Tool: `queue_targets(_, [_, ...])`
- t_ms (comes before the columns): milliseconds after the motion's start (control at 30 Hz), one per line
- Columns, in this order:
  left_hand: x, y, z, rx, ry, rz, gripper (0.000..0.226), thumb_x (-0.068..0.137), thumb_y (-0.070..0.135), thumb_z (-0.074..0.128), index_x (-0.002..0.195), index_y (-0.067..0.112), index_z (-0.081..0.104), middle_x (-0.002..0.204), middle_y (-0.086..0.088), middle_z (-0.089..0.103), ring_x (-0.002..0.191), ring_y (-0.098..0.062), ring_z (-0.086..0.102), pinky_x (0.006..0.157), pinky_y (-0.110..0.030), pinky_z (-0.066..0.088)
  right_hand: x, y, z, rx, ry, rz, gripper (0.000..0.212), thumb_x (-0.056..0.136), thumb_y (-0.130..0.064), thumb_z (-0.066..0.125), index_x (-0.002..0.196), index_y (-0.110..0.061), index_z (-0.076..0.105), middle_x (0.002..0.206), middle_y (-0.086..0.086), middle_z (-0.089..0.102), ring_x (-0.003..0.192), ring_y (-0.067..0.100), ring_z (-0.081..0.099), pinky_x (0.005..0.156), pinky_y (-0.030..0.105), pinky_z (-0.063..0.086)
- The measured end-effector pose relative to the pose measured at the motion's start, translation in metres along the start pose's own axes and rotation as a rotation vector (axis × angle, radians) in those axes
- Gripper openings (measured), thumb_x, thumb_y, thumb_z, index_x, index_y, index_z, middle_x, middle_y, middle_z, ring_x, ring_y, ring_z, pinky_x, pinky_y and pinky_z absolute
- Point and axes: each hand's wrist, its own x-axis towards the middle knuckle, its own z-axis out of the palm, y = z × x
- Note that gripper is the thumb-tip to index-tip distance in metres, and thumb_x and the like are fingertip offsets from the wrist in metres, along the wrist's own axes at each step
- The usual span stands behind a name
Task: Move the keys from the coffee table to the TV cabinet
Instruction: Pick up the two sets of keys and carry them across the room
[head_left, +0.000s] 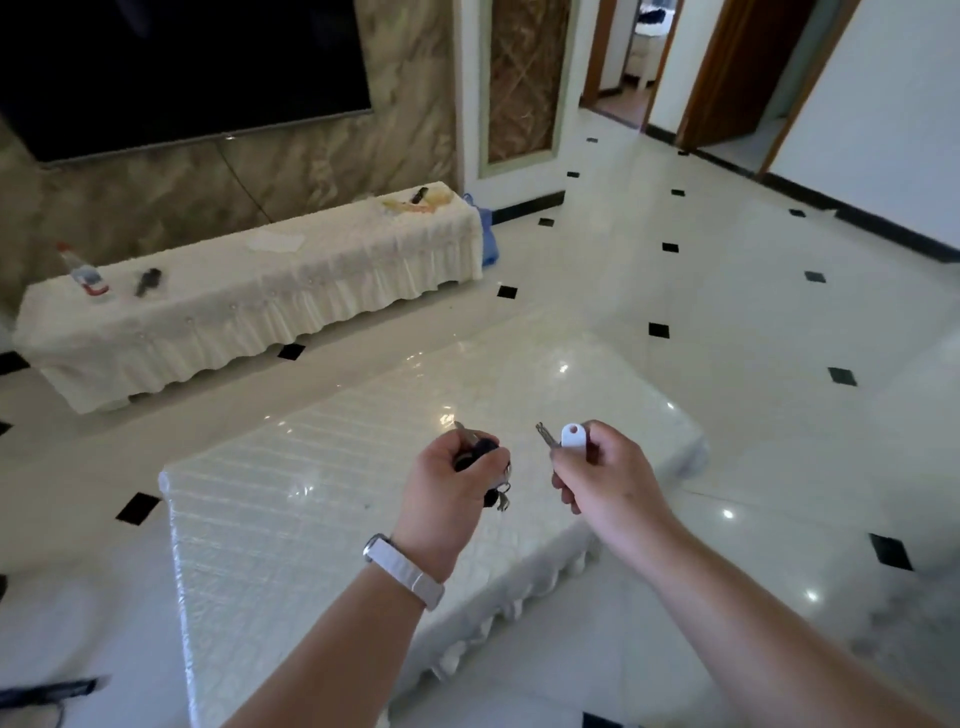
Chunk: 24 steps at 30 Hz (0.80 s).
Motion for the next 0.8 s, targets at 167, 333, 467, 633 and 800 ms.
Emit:
queue_targets(167, [0.007, 0.010, 0.107, 0.010, -0.075, 0.004, 0.010, 0.070, 0.018, 0.069, 0.078, 0.011, 0.069, 0.063, 0.000, 0.067, 0.057, -0.011, 0.060, 0.050, -0.018, 0.047, 0.014, 0.020, -0.103, 0.055, 0.104, -0.012, 0.013, 0.071, -0.025, 0.056, 0.068, -0.013, 0.050, 0.053, -0.003, 0.058, 0.047, 0.013, 0.050, 0.050, 0.033, 0.039])
queue_targets(333, [0.005, 0.025, 0.221, 0.014, -0.177, -0.008, 0.008, 0.070, 0.022, 0.069, 0.076, 0.017, 0.070, 0.069, -0.004, 0.069, 0.062, -0.015, 0.060, 0.052, -0.023, 0.047, 0.022, 0.037, -0.208, 0.103, 0.187, 0.000, 0.011, 0.074, -0.020, 0.058, 0.070, -0.010, 0.057, 0.053, -0.004, 0.060, 0.045, 0.011, 0.051, 0.051, 0.032, 0.042])
queue_targets(467, [0.011, 0.037, 0.286, 0.059, -0.242, 0.045, 0.011, 0.070, 0.024, 0.069, 0.076, 0.015, 0.070, 0.066, -0.002, 0.067, 0.059, -0.014, 0.060, 0.052, -0.020, 0.047, 0.027, 0.048, -0.275, 0.109, 0.255, -0.013, 0.018, 0.078, -0.020, 0.057, 0.066, -0.007, 0.052, 0.053, -0.003, 0.057, 0.046, 0.013, 0.048, 0.051, 0.031, 0.039])
queue_targets(633, [0.023, 0.040, 0.357, 0.075, -0.344, 0.030, 0.016, 0.071, 0.023, 0.067, 0.079, 0.009, 0.068, 0.069, -0.007, 0.064, 0.060, -0.017, 0.055, 0.053, -0.028, 0.044, 0.032, 0.068, -0.346, 0.123, 0.336, 0.013, 0.017, 0.075, -0.019, 0.056, 0.067, -0.004, 0.051, 0.054, -0.001, 0.058, 0.048, 0.013, 0.049, 0.050, 0.032, 0.041])
queue_targets(800, [0.035, 0.037, 0.433, 0.058, -0.455, 0.006, 0.014, 0.070, 0.022, 0.067, 0.078, 0.011, 0.069, 0.067, -0.003, 0.067, 0.058, -0.014, 0.058, 0.050, -0.023, 0.045, 0.040, 0.094, -0.402, 0.142, 0.453, 0.070, 0.025, 0.075, -0.028, 0.052, 0.070, -0.003, 0.051, 0.055, -0.001, 0.059, 0.047, 0.012, 0.051, 0.049, 0.032, 0.043])
